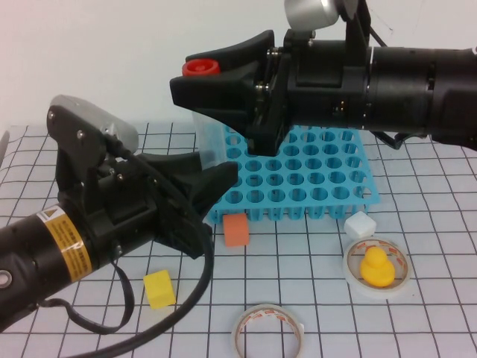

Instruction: Place the test tubes

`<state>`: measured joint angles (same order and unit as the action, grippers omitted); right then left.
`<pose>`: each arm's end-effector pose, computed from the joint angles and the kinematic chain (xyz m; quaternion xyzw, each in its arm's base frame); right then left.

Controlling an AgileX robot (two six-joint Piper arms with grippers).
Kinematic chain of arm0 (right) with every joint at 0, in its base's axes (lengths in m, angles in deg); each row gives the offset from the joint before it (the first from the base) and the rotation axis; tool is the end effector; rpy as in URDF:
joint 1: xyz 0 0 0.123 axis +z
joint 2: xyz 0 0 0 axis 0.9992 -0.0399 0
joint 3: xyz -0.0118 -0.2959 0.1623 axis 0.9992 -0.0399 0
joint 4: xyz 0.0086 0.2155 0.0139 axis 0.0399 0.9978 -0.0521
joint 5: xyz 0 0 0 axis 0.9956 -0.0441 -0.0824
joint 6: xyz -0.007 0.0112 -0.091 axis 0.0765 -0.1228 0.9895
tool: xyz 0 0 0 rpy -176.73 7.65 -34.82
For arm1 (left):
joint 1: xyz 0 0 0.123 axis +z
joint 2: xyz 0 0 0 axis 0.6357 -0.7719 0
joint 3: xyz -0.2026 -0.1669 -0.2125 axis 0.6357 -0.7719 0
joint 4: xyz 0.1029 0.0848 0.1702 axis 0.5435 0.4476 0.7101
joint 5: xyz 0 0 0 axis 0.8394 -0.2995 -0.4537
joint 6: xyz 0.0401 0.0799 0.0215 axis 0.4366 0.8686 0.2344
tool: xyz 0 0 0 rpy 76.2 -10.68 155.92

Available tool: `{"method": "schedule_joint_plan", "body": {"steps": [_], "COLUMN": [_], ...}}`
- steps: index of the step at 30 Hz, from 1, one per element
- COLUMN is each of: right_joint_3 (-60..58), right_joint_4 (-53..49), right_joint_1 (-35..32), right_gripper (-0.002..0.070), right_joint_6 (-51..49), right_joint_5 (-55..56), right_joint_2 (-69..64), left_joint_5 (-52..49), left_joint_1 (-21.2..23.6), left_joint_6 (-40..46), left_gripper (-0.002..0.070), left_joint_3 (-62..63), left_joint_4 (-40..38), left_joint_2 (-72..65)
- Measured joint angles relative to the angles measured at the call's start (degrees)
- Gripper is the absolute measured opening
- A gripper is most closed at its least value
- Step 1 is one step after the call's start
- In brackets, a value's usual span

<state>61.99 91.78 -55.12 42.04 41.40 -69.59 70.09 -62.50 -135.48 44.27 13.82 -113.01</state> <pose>0.2523 0.2293 0.4356 -0.4166 0.6026 0.4050 0.5470 0.1654 -0.1136 0.3809 0.2139 0.6908 -0.3619 0.5882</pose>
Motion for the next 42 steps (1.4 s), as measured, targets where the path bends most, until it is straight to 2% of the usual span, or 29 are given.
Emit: {"method": "schedule_joint_plan", "body": {"steps": [4, 5, 10, 15, 18, 22, 24, 26, 30, 36, 42], "right_joint_3": [0.0, 0.0, 0.0, 0.0, 0.0, -0.8, -2.1, -3.8, -7.7, -13.5, -18.0], "right_joint_4": [-0.1, -0.1, 0.0, 0.2, 0.3, 0.9, 1.2, 1.2, 1.2, 1.2, 1.2], "right_joint_1": [0.0, 0.0, 0.0, 0.0, -0.1, -0.2, -0.2, -0.2, -0.2, -0.2, -0.2], "right_gripper": [0.0281, 0.0281, 0.0280, 0.0280, 0.0280, 0.0280, 0.0280, 0.0280, 0.0280, 0.0280, 0.0280], "right_joint_6": [0.0, 0.0, 0.4, 0.7, 0.9, 1.1, 1.1, 1.1, 1.1, 1.1, 1.1], "right_joint_5": [0.0, 0.0, 1.7, 8.1, 11.8, 14.5, 15.1, 15.5, 15.6, 15.3, 14.9], "right_joint_2": [0.0, 0.0, 0.0, 0.7, 2.0, 4.0, 4.7, 5.4, 6.9, 11.6, 16.7], "left_joint_5": [0.0, 0.0, -3.2, -11.3, -16.4, -19.1, -18.7, -18.4, -19.5, -20.8, -29.0], "left_joint_1": [0.1, 0.1, 0.1, 0.1, 0.1, 0.1, 0.1, 0.1, 0.1, 0.1, 0.1], "left_joint_6": [0.0, 0.0, 0.0, -4.4, -12.2, -24.5, -28.6, -31.0, -35.9, -39.0, -39.5], "left_gripper": [0.0218, 0.0240, 0.0441, 0.0483, 0.0435, 0.0226, 0.0101, 0.0046, 0.0008, 0.0000, 0.0000], "left_joint_3": [0.0, 0.0, 0.0, 0.0, -0.1, -3.1, -6.2, -9.6, -17.6, -27.6, -31.4], "left_joint_4": [1.2, 1.6, 3.0, 10.5, 21.8, 38.4, 42.7, 44.5, 45.8, 45.9, 45.9], "left_joint_2": [0.0, 0.0, 0.3, 4.9, 10.7, 20.8, 26.5, 31.6, 42.3, 55.1, 61.0]}}
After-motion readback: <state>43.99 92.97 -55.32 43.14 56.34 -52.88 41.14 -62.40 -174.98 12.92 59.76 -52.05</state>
